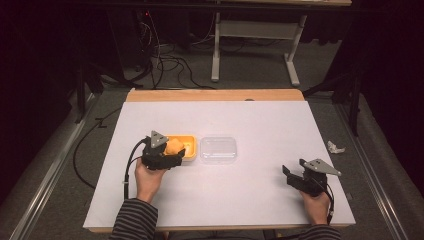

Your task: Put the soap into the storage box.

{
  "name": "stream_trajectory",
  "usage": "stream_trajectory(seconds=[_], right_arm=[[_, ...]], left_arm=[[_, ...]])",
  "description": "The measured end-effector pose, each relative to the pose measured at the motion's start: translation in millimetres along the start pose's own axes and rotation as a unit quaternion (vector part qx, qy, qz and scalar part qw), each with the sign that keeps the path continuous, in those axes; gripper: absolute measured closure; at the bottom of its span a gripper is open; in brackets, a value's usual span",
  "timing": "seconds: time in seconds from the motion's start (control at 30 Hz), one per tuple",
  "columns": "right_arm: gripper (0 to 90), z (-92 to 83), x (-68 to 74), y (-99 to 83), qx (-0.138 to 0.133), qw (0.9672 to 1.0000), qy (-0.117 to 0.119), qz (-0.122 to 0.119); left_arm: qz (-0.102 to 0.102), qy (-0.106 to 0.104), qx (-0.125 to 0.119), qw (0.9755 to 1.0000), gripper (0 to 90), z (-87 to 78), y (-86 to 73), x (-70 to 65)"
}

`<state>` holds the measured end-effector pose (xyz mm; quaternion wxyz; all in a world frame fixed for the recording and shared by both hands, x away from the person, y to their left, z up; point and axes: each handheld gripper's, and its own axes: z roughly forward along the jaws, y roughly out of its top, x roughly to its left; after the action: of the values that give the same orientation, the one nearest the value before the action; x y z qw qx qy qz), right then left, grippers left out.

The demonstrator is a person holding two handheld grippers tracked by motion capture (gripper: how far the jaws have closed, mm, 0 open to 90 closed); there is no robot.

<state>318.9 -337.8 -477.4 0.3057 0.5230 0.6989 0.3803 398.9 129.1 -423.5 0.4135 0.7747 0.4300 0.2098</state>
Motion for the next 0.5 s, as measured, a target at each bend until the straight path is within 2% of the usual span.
stream_trajectory(seconds=[0.33, 0.5], right_arm=[[28.9, 0.0, 0.2, 0.0, 0.001, 1.0, 0.0, 0.001], [28.9, 0.0, 0.2, 0.0, 0.001, 1.0, 0.0, 0.0]], left_arm=[[0.007, -0.005, -0.006, 0.9999, 21.8, -8.2, -0.7, -4.7], [-0.001, -0.008, -0.011, 0.9999, 22.0, -11.0, -3.9, -4.7]])
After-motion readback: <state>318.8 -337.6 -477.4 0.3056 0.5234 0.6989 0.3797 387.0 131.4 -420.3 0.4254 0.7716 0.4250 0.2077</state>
